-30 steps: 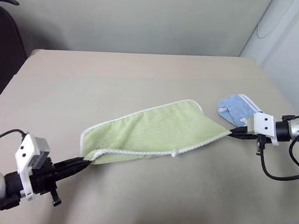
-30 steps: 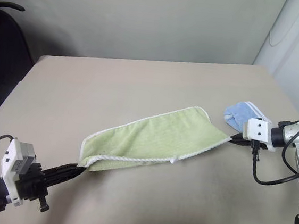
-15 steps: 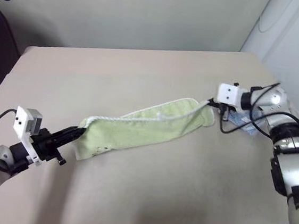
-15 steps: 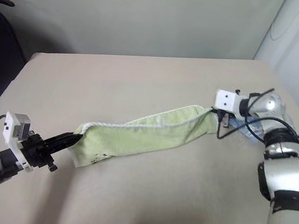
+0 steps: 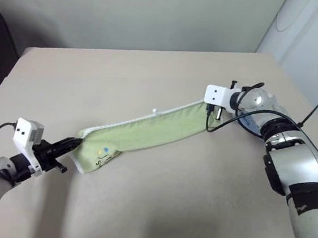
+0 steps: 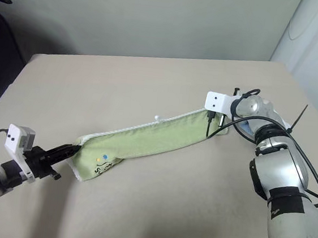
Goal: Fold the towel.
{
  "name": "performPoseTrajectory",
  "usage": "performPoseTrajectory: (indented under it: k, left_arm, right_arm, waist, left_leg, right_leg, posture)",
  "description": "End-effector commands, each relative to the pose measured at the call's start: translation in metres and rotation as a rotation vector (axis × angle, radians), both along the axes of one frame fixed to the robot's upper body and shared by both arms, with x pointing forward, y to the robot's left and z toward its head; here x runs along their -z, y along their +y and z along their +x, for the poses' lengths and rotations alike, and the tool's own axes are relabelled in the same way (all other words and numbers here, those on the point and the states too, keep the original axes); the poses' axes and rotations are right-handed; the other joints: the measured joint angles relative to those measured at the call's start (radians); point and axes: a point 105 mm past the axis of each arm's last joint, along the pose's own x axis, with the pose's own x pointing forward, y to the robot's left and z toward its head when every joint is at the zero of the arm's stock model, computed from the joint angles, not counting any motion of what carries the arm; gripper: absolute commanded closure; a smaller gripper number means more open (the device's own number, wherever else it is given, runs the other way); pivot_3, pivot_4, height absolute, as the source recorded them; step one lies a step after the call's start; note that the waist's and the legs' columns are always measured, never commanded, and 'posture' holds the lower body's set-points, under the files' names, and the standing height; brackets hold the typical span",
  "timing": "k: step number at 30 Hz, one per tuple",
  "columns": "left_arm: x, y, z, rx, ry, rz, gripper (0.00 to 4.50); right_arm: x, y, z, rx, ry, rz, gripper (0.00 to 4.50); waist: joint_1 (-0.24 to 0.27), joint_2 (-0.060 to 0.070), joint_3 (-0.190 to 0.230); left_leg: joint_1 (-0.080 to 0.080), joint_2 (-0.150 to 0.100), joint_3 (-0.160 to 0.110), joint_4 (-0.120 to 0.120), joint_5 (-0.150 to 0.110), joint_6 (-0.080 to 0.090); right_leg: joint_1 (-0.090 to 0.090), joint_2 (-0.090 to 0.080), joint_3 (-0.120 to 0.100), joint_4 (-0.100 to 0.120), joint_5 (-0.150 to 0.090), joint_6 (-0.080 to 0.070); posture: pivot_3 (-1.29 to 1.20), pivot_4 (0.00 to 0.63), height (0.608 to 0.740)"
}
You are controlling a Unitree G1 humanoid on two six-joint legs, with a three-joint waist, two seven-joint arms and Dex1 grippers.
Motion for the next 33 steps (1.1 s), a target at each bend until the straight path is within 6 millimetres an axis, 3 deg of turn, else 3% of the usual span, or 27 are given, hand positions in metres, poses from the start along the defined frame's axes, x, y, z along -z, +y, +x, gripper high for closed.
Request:
performPoseTrajectory:
  k: [1,2,5,14,16,18,24,29,33]
  left_arm:
    - [0.001,0.003,0.0,-0.015,-0.011,0.013,4.46]
    - [0.002,0.003,0.001,-0.017,-0.008,0.013,4.22]
    - [0.007,0.003,0.001,-0.022,0.008,0.017,3.44]
    - [0.008,0.009,0.004,-0.07,-0.004,0.024,0.11]
    - [0.007,0.017,0.005,-0.118,-0.009,0.048,0.0]
    - [0.005,0.022,0.003,-0.139,-0.021,0.047,0.0]
    - [-0.015,0.042,-0.006,-0.274,-0.122,0.038,0.0]
    - [-0.044,0.007,-0.01,-0.15,-0.216,-0.038,0.0]
    - [-0.041,-0.041,-0.022,0.103,-0.152,-0.001,0.0]
  right_arm:
    - [-0.014,0.005,0.005,0.001,-0.082,-0.021,4.5]
    - [-0.014,0.006,0.005,0.0,-0.09,-0.03,4.5]
    - [-0.013,0.004,0.005,-0.003,-0.097,-0.046,3.84]
    - [-0.019,-0.01,0.006,0.004,-0.161,-0.088,0.65]
    - [-0.027,-0.017,0.007,0.021,-0.196,-0.069,0.04]
    - [-0.033,-0.023,0.007,0.04,-0.201,-0.008,0.04]
    - [-0.057,-0.049,0.002,0.14,-0.082,0.441,0.04]
    - [-0.044,-0.06,-0.01,0.145,0.174,0.711,0.04]
    - [-0.018,-0.067,-0.026,0.136,0.398,0.805,0.04]
  waist:
    - [0.0,0.0,0.0]
    - [0.0,0.0,0.0]
    - [0.0,0.0,0.0]
    - [0.001,0.0,0.0]
    - [0.001,0.0,0.0]
    - [0.0,0.0,0.0]
    - [0.001,0.0,0.0]
    - [0.002,-0.002,-0.001]
    - [0.003,-0.002,-0.001]
  left_leg:
    - [0.0,0.0,0.0,0.0,0.0,0.0]
    - [0.0,0.0,0.0,0.0,0.0,0.0]
    - [0.0,0.0,0.0,0.0,0.0,0.0]
    - [0.0,0.0,0.0,0.0,0.0,0.0]
    - [0.0,0.0,0.0,0.0,0.0,0.0]
    - [0.0,0.0,0.0,0.0,0.0,0.0]
    - [0.0,0.0,0.0,-0.003,0.001,-0.003]
    - [0.0,0.0,0.001,-0.003,0.006,-0.011]
    - [0.0,0.0,0.001,-0.002,0.006,-0.011]
  right_leg:
    - [0.0,0.0,0.0,0.0,0.0,0.0]
    - [0.0,0.0,0.0,0.0,0.0,0.0]
    - [0.0,0.0,0.0,0.0,0.0,0.0]
    - [0.0,0.0,0.0,0.0,0.0,0.0]
    - [0.0,0.0,0.0,0.0,0.0,0.0]
    - [0.0,0.0,0.0,0.0,0.0,0.0]
    - [0.0,0.0,0.0,-0.002,0.0,0.0]
    - [0.001,0.0,0.0,-0.002,0.0,0.0]
    - [0.001,0.0,0.0,-0.002,0.0,0.0]
  posture:
    - [0.0,0.15,0.74]
    - [0.0,0.15,0.74]
    - [0.0,0.15,0.74]
    - [0.0,0.15,0.74]
    - [0.0,0.15,0.74]
    - [0.0,0.15,0.74]
    - [0.0,0.15,0.74]
    - [0.0,0.15,0.74]
    - [0.0,0.15,0.74]
